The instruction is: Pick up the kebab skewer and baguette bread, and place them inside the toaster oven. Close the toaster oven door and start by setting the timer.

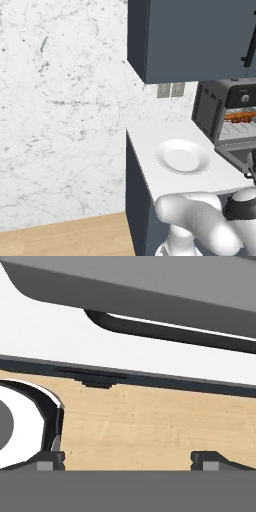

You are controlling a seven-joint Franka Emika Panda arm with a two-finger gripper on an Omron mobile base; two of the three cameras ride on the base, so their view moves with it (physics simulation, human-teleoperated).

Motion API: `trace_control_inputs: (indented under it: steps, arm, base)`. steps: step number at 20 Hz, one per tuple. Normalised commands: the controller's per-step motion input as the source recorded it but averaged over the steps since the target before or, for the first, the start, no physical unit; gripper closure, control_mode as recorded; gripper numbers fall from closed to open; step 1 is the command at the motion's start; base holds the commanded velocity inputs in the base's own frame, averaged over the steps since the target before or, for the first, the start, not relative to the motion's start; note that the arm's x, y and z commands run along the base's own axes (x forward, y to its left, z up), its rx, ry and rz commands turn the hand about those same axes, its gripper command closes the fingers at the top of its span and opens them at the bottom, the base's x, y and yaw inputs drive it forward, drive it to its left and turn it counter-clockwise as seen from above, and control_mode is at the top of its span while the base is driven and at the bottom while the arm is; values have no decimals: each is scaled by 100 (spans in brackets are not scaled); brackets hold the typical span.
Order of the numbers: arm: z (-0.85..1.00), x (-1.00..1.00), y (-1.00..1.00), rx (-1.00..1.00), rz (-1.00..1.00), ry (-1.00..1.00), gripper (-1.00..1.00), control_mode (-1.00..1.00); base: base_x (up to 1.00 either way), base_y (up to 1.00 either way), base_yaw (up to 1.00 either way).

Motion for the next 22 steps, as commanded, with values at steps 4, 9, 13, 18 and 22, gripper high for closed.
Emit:
trace_control_inputs:
  steps: [4, 9, 13, 18, 22]
  arm:
    - [-24, 49, -2, 0, -2, 0, -100, -100]
    - [-17, 45, -7, 0, -4, 0, -100, -100]
    - [-21, 20, -8, 0, -7, 0, -100, -100]
    - [-15, 11, -7, 0, -11, 0, -100, -100]
    - [-13, 18, -4, 1, -13, 0, -100, -100]
  base:
    - [0, 0, 0]
    - [0, 0, 0]
    - [0, 0, 0]
    - [0, 0, 0]
    - [0, 0, 0]
